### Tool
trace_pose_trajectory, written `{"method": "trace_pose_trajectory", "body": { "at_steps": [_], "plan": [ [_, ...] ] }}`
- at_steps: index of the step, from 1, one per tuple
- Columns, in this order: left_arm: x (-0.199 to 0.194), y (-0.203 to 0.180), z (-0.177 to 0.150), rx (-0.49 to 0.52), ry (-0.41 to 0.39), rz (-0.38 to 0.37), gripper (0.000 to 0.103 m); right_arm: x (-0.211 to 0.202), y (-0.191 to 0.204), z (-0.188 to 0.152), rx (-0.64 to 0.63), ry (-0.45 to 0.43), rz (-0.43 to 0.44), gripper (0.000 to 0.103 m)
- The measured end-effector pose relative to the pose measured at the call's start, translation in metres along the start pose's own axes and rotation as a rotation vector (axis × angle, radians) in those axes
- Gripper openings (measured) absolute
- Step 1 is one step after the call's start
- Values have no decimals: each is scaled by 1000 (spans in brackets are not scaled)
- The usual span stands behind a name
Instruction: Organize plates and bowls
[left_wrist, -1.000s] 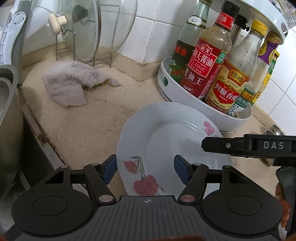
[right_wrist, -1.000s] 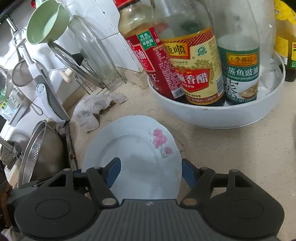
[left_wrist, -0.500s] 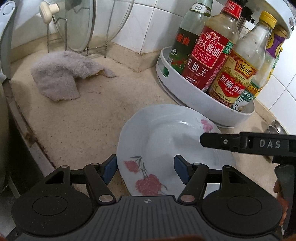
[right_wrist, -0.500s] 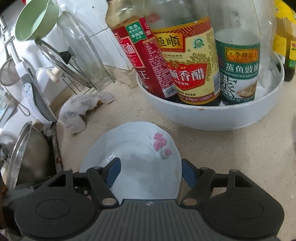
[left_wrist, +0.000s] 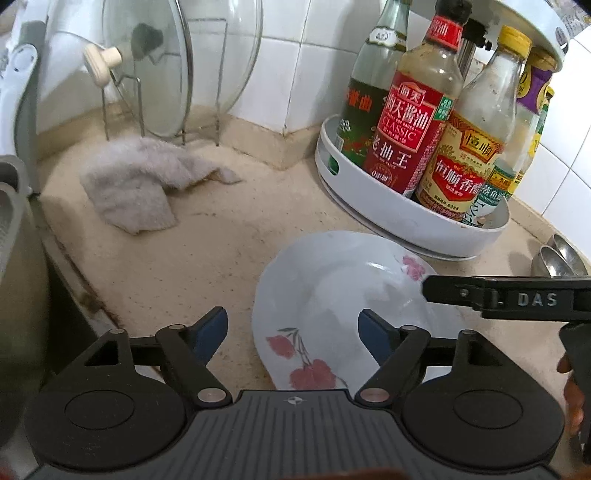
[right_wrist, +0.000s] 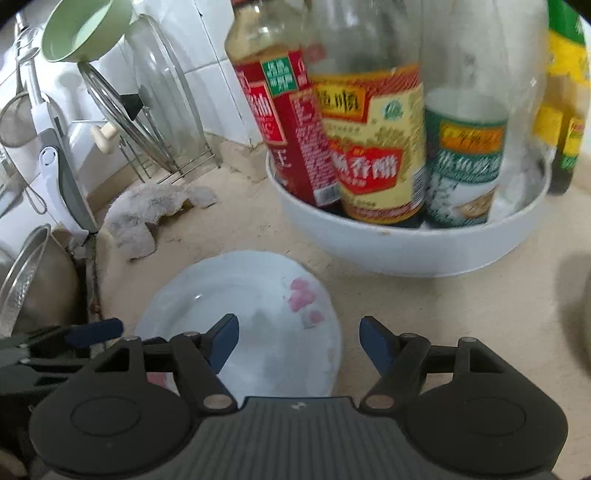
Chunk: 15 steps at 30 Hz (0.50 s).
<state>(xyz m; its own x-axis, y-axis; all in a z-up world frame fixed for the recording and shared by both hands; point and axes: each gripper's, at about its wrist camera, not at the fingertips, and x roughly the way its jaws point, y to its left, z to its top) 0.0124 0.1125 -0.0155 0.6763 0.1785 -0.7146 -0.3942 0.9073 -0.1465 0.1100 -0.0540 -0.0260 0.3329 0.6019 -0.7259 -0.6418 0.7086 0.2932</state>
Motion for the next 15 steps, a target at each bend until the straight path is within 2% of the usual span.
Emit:
{"method": "trace_pose_trajectory", "body": {
  "at_steps": [3,5,10,15],
  "plan": [
    [-16,-5,0,21,-32,0,83,-18,-4,-6,-8,-24,-9,74],
    [-29,-14,1,49,-59,-36,84,-33,-8,-13,3,-43,-11,76],
    [-43,-64,-5,192,-86,-183,86,-80,-29,-39,58,-96,-55,79],
    [-32,-124,-21,320,-18,-344,86,-133,-57,-71,138,-143,-159,79]
  ]
}}
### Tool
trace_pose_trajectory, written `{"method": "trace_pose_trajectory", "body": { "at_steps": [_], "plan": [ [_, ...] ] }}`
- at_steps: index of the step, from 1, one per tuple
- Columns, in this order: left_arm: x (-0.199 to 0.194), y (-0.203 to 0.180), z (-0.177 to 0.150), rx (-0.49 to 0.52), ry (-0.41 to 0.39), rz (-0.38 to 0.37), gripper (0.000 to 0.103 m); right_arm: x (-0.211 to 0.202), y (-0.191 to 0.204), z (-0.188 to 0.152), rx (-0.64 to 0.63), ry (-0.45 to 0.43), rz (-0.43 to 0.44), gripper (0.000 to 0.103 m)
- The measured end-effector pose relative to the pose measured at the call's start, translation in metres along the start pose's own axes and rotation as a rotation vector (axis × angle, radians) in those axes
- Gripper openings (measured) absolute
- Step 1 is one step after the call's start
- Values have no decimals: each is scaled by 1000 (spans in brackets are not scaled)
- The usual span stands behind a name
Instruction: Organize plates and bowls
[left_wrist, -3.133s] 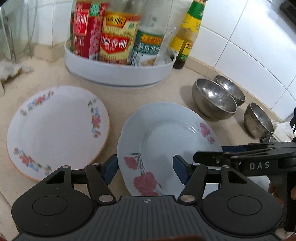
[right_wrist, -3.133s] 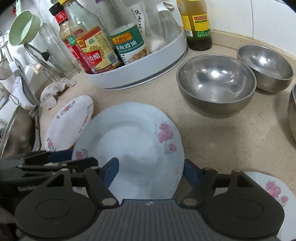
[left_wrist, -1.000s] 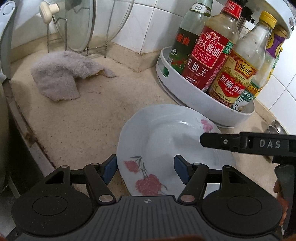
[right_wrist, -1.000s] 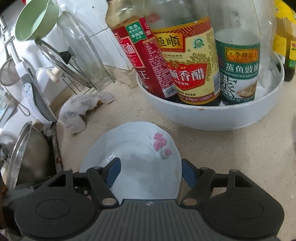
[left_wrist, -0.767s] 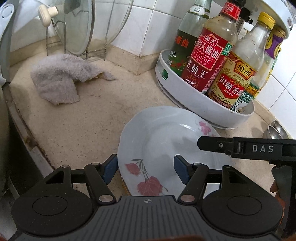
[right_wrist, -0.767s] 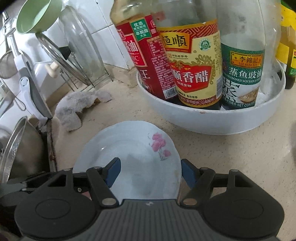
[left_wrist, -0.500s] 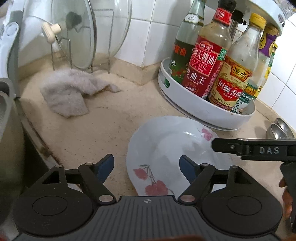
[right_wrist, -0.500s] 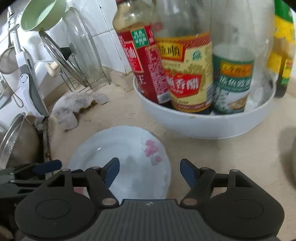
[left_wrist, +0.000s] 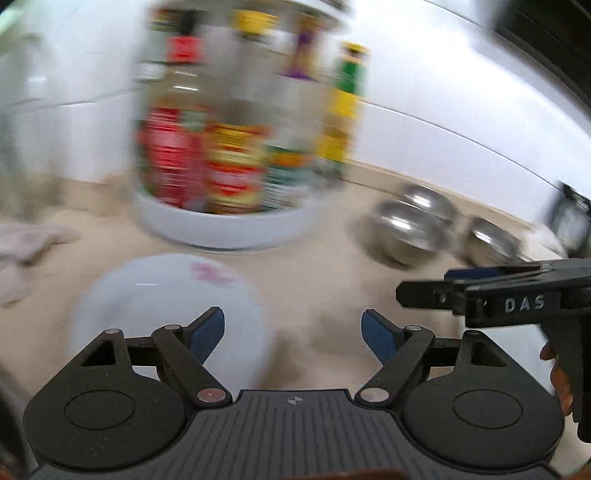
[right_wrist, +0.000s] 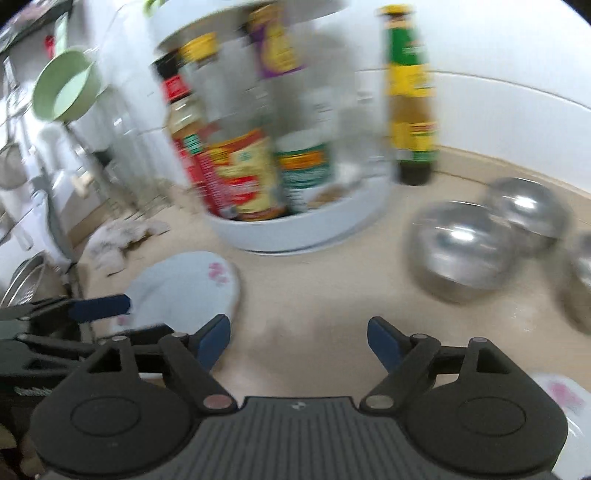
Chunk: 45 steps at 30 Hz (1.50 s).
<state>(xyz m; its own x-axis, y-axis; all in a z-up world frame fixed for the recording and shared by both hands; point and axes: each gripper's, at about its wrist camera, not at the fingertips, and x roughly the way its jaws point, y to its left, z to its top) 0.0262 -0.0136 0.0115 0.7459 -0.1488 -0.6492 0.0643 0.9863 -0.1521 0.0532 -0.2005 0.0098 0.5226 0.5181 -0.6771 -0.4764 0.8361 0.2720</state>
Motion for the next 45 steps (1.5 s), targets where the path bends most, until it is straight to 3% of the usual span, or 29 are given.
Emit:
{"method": "trace_pose_trajectory", "body": {
  "at_steps": [3,9,13,16,24,33,39,45],
  "plan": [
    [17,-36,-2,75,30,-124,86,-36,-33,-18,85,-34,-79,80],
    [50,-102,-6,195,109,-288,85,-91,-94,-60,253,-50,-229,81],
    [68,-135,-15,255,156,-348,85,-110,-120,-82,328,-48,-254,81],
    [82,-145,-21,241,213,-385,85,-119,-136,-94,360,-55,-257,81],
    [96,-160,-25,230,248,-357,85,-108,-172,-106,452,-34,-175,82],
    [111,-164,-22,214,260,-337,85,-100,-191,-108,467,-13,-142,83],
    [116,-162,-22,216,274,-329,86,-95,-183,-105,470,-16,-130,91],
    [112,-139,-21,186,268,-299,86,-89,-181,-105,554,-7,-27,90]
  ]
}}
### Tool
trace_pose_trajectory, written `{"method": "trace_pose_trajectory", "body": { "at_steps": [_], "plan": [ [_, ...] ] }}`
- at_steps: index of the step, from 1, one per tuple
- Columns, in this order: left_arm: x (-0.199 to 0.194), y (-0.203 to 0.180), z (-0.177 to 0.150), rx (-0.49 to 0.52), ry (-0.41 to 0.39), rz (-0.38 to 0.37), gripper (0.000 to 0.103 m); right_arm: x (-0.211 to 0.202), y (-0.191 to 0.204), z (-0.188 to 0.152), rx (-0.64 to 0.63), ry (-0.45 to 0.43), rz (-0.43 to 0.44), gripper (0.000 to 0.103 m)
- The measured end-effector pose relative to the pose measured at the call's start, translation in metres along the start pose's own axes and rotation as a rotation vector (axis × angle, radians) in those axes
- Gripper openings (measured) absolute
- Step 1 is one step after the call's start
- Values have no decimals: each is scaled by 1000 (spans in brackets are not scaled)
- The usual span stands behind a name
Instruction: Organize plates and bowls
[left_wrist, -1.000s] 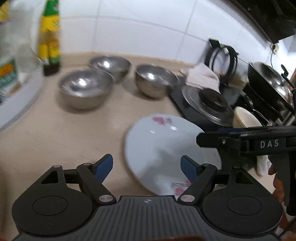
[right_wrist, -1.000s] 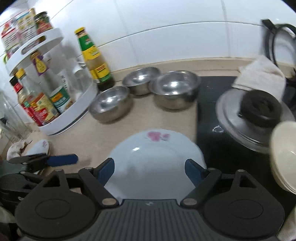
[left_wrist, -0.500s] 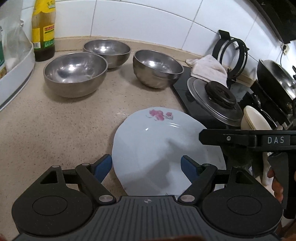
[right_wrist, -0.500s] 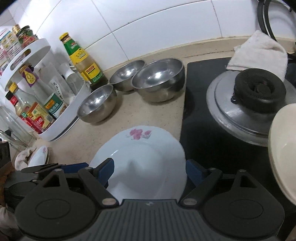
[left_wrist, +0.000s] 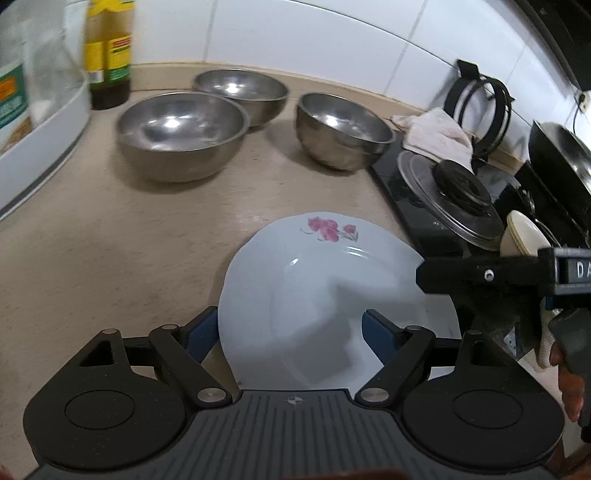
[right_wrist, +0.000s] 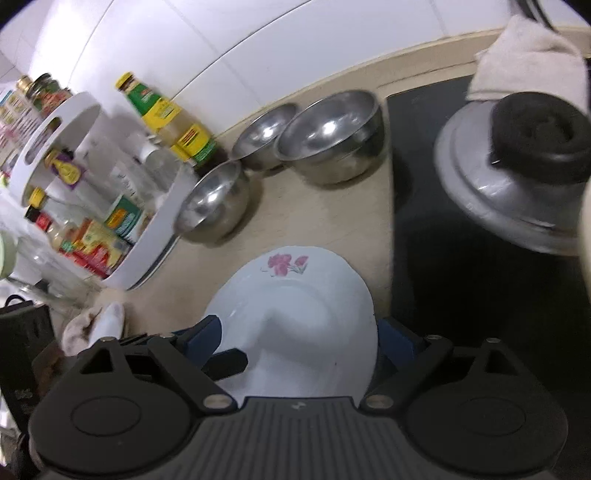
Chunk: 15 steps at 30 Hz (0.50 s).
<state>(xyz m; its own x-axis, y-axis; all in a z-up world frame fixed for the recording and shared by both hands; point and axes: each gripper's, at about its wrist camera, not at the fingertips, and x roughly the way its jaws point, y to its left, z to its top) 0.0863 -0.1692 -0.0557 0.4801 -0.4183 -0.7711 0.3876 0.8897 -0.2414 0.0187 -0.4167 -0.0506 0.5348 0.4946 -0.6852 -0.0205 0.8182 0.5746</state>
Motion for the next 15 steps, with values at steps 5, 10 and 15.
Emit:
{"method": "trace_pose_trajectory", "body": {
  "at_steps": [5,10,15],
  "plan": [
    [-10,14,-6,-10,-11,34,84,16,15,-10,-38,39,46,84],
    [-15,10,-17,30,-37,64,84,17,20,-11,-53,44,35,78],
    [-10,2,-21,73,-60,106,86,16,25,-15,-98,37,10,77]
  ]
}}
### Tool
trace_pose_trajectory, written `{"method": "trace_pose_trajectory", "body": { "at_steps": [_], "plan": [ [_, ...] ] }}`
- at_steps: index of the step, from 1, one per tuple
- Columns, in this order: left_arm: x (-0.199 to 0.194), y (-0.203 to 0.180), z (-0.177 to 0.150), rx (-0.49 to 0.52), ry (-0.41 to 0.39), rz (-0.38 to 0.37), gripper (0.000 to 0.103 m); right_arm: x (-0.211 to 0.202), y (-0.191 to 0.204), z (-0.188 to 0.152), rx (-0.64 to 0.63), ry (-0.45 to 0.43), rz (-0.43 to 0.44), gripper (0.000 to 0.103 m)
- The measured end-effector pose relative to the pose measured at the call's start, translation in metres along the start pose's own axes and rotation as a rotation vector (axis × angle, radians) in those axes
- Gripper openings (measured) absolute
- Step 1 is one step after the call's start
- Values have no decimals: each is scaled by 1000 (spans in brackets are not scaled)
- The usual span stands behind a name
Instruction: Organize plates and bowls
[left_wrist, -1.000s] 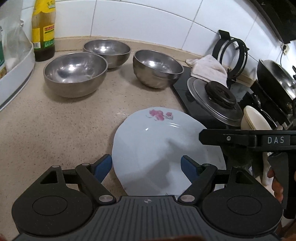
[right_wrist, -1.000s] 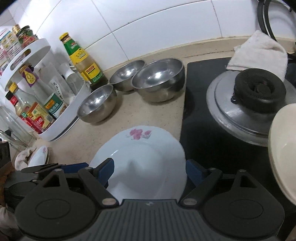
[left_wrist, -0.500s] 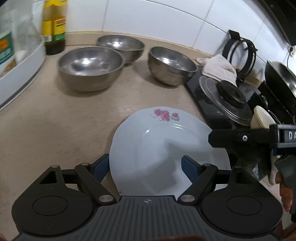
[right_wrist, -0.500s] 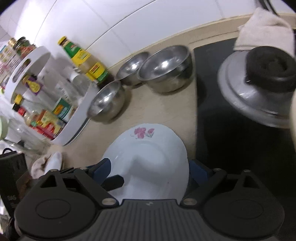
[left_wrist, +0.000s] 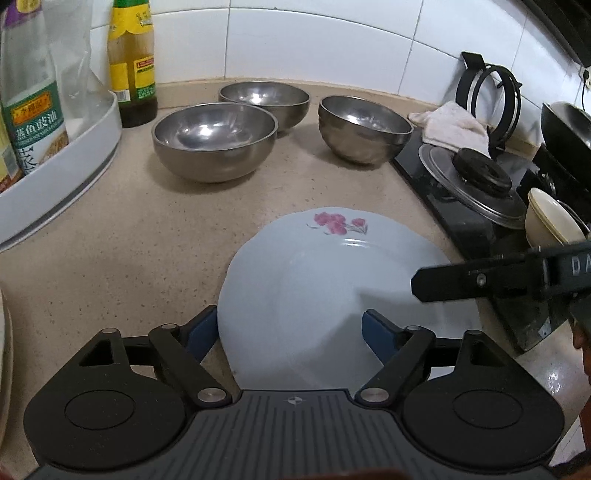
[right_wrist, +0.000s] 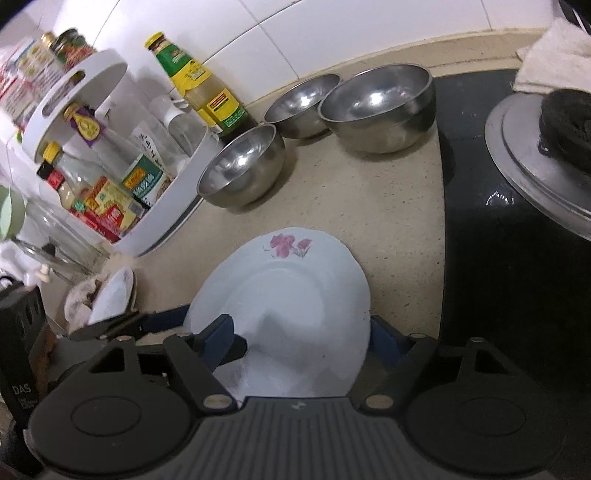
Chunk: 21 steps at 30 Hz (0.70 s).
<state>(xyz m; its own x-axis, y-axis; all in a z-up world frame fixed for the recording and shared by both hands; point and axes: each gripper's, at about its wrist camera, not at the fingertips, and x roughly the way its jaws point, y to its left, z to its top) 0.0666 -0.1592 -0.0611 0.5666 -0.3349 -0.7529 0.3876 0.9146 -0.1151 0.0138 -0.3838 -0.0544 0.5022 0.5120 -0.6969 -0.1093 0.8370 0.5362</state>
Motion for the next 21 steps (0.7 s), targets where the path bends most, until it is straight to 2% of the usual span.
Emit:
{"method": "trace_pose_trajectory", "body": {
  "at_steps": [3,6,8,10,17,21],
  "plan": [
    [0,2,-1,-9,-16,-9,86,-1,4,-2,-25,4,-16,75],
    [0,0,-8,48,-43,-4,87,-5,2,-6,-22,16,-9,72],
    [-2,1,-10,44,-47,-11,87,-9,-1,-8,-22,19,-6,61],
    [-1,1,-9,44,-46,-8,87,-9,2,-10,-52,16,-33,58],
    [-2,-1,-9,27,-35,3,87,-10,7,-12,-73,23,-52,58],
    [-3,4,-5,-32,-29,-5,87,-10,7,-12,-40,7,-51,58]
  ]
}}
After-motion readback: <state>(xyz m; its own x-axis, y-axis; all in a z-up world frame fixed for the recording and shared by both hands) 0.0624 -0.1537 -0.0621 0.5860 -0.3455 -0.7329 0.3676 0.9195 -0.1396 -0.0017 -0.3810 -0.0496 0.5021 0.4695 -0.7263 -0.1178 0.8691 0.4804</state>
